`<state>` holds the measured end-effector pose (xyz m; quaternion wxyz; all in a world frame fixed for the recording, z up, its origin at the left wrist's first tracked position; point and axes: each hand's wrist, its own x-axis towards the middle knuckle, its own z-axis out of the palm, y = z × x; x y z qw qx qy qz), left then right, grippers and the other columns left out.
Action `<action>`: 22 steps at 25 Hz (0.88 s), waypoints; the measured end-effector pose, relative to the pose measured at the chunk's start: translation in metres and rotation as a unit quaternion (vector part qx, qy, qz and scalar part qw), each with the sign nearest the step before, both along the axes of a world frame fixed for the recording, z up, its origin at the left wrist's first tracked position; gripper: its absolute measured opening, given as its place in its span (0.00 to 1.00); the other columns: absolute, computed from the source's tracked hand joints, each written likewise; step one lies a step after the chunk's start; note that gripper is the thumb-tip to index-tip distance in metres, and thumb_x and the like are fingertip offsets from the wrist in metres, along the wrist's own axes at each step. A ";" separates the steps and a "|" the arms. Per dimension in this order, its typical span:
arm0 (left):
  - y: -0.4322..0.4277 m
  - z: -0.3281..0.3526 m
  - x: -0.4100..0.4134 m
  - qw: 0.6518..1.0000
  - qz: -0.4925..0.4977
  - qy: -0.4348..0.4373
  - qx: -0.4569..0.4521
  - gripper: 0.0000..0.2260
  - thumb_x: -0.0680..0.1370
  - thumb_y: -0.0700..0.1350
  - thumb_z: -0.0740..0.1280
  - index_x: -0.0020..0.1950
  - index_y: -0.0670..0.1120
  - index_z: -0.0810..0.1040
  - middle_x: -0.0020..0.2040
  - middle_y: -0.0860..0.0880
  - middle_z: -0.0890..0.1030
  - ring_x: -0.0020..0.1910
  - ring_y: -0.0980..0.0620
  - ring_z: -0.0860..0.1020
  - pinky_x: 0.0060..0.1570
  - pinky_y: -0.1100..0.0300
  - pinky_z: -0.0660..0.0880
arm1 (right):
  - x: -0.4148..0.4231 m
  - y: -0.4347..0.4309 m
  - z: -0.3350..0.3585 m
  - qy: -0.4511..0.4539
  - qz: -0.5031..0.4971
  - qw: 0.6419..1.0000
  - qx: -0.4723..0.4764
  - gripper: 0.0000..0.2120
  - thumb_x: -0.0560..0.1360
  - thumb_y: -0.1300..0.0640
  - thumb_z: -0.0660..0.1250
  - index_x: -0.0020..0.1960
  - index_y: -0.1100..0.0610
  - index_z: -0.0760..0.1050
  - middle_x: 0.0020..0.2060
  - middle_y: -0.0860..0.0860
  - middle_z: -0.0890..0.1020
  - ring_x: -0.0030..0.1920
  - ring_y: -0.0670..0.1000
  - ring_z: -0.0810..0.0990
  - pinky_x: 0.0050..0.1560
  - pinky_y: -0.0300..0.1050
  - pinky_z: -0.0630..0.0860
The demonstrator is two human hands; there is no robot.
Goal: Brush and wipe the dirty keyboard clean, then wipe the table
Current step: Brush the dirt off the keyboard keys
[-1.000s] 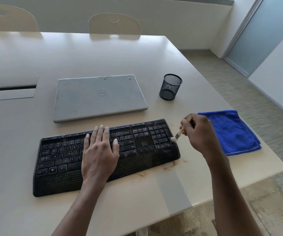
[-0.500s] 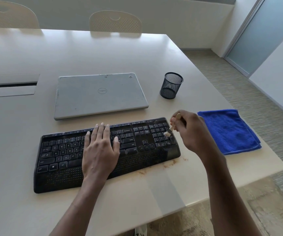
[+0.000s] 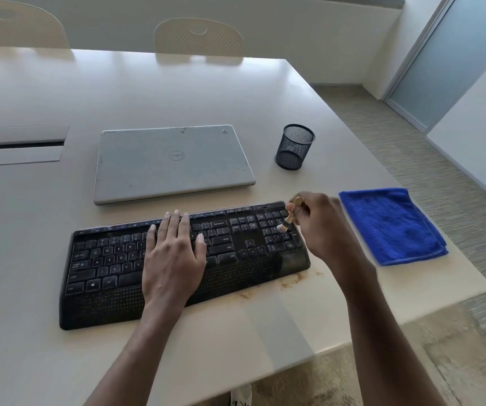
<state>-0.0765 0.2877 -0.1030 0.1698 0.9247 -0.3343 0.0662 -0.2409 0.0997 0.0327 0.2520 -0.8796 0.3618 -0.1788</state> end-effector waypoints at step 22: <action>-0.001 0.002 0.000 1.000 0.001 -0.008 -0.001 0.30 0.83 0.58 0.53 0.80 0.43 0.69 0.80 0.42 0.70 0.81 0.45 0.64 0.81 0.44 0.58 | 0.019 0.009 -0.016 -0.059 0.106 0.990 0.078 0.04 0.84 0.61 0.64 0.52 0.53 0.74 0.42 0.48 0.86 0.40 0.43 0.85 0.46 0.44 0.84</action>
